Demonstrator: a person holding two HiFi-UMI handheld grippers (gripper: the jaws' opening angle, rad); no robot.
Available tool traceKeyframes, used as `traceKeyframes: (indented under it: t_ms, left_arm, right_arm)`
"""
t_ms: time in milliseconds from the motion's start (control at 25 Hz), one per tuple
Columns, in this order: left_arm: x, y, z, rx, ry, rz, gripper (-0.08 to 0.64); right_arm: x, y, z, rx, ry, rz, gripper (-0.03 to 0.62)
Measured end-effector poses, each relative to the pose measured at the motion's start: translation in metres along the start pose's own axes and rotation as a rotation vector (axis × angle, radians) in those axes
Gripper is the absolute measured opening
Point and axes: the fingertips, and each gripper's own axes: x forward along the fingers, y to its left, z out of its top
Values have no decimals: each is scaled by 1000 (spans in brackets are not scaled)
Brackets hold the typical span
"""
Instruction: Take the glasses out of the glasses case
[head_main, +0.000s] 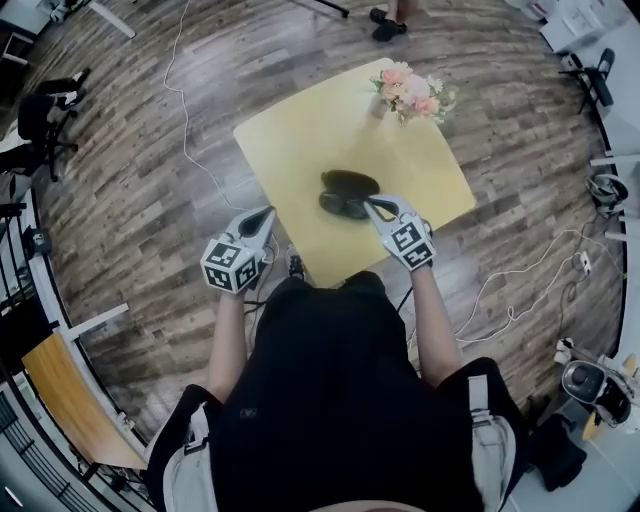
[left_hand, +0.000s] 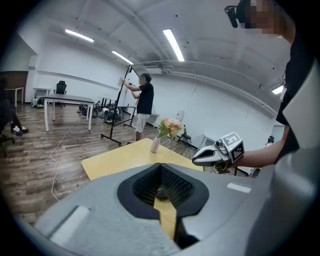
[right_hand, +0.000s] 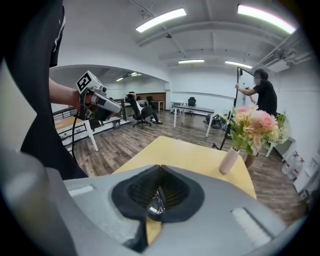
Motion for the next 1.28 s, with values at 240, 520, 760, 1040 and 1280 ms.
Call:
traceKeyframes:
  t_ms: [240, 520, 760, 1040, 1280]
  left_arm:
    - [1, -15, -12, -39, -19, 91, 11]
    - [-1, -32, -23, -75, -39, 191, 11]
    - [-12, -32, -31, -109, -52, 261, 11]
    - [-22, -27, -41, -140, -47, 312, 11]
    - [-34, -17, -48, -159, -37, 340, 11]
  right_arm:
    - [11, -4, -25, -37, 23, 106, 5]
    - [37, 4, -52, -90, 81, 258, 6]
    - [63, 17, -63, -177, 148, 346, 8]
    - [95, 20, -87, -273, 289, 380, 49]
    - [116, 18, -101, -293, 355, 379, 57]
